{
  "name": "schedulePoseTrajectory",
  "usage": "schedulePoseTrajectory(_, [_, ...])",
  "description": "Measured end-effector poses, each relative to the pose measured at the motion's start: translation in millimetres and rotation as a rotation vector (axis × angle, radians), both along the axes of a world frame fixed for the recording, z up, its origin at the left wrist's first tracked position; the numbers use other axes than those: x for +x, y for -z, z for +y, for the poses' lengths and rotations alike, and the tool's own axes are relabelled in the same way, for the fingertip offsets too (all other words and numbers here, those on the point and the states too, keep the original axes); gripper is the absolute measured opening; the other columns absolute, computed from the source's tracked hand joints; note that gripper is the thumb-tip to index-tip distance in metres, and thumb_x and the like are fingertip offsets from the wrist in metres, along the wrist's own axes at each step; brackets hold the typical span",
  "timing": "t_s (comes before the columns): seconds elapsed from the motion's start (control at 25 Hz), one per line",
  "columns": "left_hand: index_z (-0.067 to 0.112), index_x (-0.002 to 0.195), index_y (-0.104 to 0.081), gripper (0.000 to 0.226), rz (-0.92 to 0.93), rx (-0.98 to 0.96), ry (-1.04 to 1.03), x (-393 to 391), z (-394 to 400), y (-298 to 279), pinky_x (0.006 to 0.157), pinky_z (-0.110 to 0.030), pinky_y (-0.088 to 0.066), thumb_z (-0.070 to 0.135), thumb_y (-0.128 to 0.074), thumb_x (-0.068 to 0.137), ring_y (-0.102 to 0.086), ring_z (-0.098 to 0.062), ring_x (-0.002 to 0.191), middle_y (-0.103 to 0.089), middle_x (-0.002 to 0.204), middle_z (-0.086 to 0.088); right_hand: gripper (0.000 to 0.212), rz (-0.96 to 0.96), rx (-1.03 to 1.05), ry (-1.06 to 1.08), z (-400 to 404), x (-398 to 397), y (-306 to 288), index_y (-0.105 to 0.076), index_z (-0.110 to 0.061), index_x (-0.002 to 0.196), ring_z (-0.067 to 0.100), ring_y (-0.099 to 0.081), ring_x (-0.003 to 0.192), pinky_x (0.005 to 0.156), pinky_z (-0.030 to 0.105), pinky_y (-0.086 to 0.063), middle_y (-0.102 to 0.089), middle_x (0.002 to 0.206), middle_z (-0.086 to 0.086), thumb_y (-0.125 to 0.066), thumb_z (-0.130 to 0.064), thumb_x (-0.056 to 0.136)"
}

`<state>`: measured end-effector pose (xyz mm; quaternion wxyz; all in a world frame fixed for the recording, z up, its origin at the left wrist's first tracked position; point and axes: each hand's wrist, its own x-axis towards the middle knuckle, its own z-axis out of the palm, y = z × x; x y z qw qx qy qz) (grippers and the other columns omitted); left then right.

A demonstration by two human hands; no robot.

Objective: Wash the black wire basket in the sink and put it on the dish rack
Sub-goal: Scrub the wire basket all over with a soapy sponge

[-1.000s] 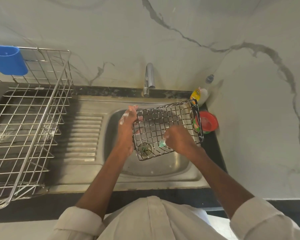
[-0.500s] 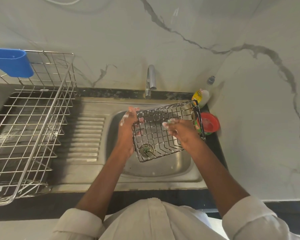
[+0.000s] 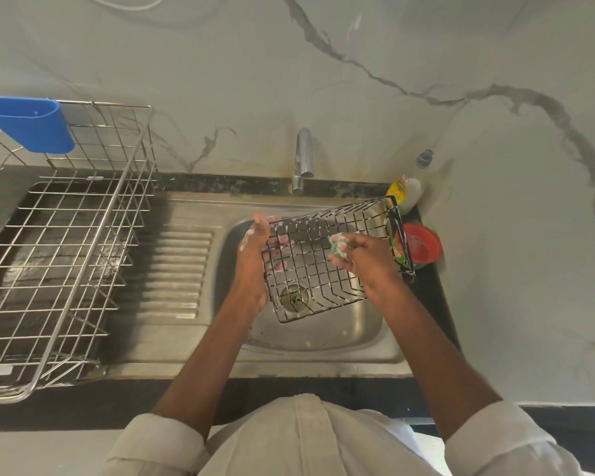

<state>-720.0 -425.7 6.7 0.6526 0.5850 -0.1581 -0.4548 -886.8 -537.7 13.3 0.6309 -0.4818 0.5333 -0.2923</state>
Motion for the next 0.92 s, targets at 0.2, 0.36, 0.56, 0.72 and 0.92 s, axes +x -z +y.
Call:
schedulePoseTrajectory(0.2, [0.020,0.136,-0.069,0.112,-0.026,0.014,0.009,1.0,-1.5,0.8,0.077,-0.038,-0.058,0.103,-0.059,0.062,-0.074,-0.028,0.106,-0.078,0.122,-0.014,0.014,-0.064,0.162,0.058,-8.3,-4.4,-3.4,-0.071,-0.002,0.100,0.030,-0.075,0.093,0.085,0.036,-0.063,-0.070,0.115,0.023,-0.058,0.002,0.097])
schedulePoseTrajectory(0.36, [0.019,0.135,-0.070,0.112,-0.026,0.017,0.011,1.1,-3.9,2.3,0.077,-0.038,-0.060,0.102,-0.061,0.061,-0.074,-0.027,0.102,-0.077,0.123,-0.019,0.030,-0.118,0.210,0.058,-14.0,-6.6,-5.9,-0.069,0.001,0.112,0.031,-0.076,0.096,0.077,0.031,-0.064,-0.071,0.114,0.021,-0.077,-0.020,0.091])
schedulePoseTrajectory(0.56, [0.016,0.135,-0.069,0.105,-0.005,0.014,0.004,2.1,-6.1,3.6,0.075,-0.039,-0.059,0.096,-0.060,0.068,-0.074,-0.029,0.098,-0.075,0.123,-0.023,0.018,-0.041,0.129,0.024,-12.4,-4.2,-3.8,-0.072,0.004,0.101,0.028,-0.076,0.094,0.070,0.023,-0.062,-0.073,0.114,0.017,-0.063,0.016,0.091])
schedulePoseTrajectory(0.72, [0.017,0.134,-0.069,0.104,0.000,0.040,0.004,2.9,-7.8,4.2,0.079,-0.040,-0.060,0.097,-0.058,0.067,-0.074,-0.028,0.101,-0.076,0.123,-0.019,0.024,0.087,-0.136,0.099,-15.6,-1.4,5.3,-0.077,-0.003,0.103,0.018,-0.077,0.084,0.070,0.026,-0.063,-0.078,0.101,0.010,-0.077,0.009,0.081])
schedulePoseTrajectory(0.92, [0.018,0.133,-0.070,0.110,-0.018,0.052,0.044,2.3,-10.7,5.7,0.085,-0.044,-0.059,0.102,-0.060,0.063,-0.075,-0.028,0.103,-0.077,0.122,-0.017,0.019,0.616,-0.703,-0.158,-25.7,28.1,9.5,-0.081,-0.016,0.105,0.009,-0.072,0.088,0.078,0.011,-0.047,-0.079,0.101,-0.001,-0.079,-0.013,0.087])
